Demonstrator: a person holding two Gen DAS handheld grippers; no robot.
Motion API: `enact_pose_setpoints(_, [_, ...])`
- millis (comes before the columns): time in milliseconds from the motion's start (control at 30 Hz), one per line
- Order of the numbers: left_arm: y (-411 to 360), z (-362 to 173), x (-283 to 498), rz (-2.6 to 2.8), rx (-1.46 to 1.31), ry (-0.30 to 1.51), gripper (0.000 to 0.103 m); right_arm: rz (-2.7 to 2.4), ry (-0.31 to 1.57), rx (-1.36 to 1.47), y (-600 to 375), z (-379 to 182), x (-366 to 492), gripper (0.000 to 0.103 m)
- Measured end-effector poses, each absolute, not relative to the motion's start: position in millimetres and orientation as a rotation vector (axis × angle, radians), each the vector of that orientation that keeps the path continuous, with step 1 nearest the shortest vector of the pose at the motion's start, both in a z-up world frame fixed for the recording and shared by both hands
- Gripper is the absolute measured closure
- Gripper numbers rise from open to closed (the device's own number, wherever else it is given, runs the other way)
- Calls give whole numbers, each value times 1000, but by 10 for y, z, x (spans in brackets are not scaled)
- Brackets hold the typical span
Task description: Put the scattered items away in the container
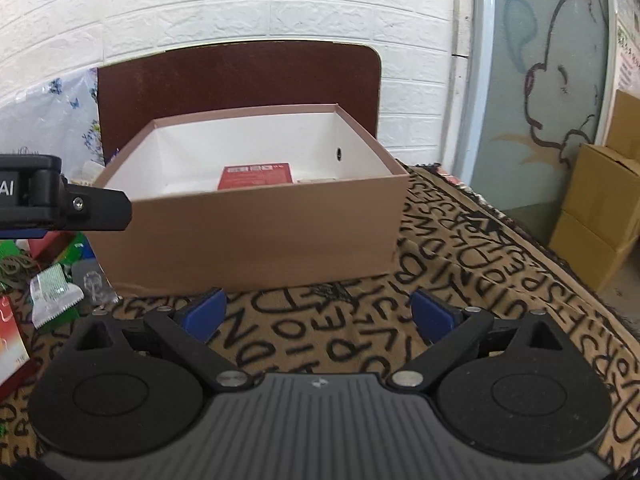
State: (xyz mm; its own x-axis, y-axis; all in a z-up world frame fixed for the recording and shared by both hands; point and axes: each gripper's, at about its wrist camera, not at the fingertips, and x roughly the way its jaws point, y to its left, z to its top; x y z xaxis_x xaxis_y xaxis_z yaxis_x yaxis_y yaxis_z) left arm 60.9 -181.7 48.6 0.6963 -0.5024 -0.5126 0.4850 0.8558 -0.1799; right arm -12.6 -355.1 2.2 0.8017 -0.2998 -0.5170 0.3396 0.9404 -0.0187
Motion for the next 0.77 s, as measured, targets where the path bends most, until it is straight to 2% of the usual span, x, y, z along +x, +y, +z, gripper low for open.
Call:
enact_pose_setpoints(167, [-1776,437,501,-527,-5,573,0,-361,537,8,-3406,17,-240,2])
enact_pose_setpoints(767, [-1722,374,448,-544,-10,607,0,-364,565,-10,-3272,-18,-191,2])
